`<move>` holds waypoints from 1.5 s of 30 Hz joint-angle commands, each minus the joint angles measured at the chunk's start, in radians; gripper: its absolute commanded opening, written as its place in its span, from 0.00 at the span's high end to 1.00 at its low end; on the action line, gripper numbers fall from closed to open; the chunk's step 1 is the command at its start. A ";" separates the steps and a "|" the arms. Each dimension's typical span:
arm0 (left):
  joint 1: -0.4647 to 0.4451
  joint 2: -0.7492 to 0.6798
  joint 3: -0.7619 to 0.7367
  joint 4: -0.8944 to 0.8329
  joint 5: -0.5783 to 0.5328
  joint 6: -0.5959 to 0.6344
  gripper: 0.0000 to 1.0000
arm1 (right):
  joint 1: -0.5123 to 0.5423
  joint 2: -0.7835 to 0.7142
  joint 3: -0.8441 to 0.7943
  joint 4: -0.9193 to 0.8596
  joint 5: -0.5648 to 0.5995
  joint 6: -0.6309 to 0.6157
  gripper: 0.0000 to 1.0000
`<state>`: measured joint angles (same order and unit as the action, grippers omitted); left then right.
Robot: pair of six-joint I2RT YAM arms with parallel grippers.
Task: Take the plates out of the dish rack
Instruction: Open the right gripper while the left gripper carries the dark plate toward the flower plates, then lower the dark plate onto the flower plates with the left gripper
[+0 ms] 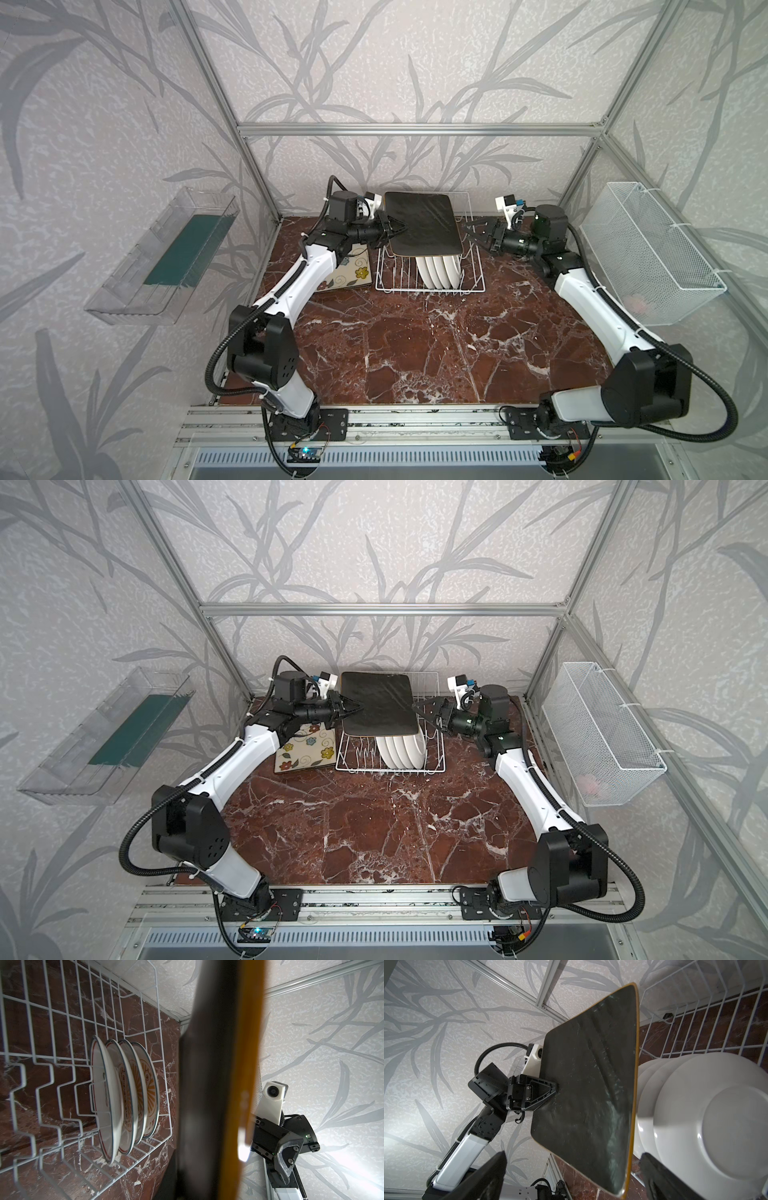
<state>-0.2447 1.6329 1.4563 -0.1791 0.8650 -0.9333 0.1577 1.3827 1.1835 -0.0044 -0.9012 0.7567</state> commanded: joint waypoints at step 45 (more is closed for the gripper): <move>0.498 -0.084 0.210 -0.784 -0.094 0.779 1.00 | 0.264 -0.157 0.070 -0.360 0.264 -0.581 0.01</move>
<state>0.2481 1.5562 1.6043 -0.9848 0.7403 -0.2192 0.4126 1.2232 1.2331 -0.3500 -0.6434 0.1886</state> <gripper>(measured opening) 0.161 0.991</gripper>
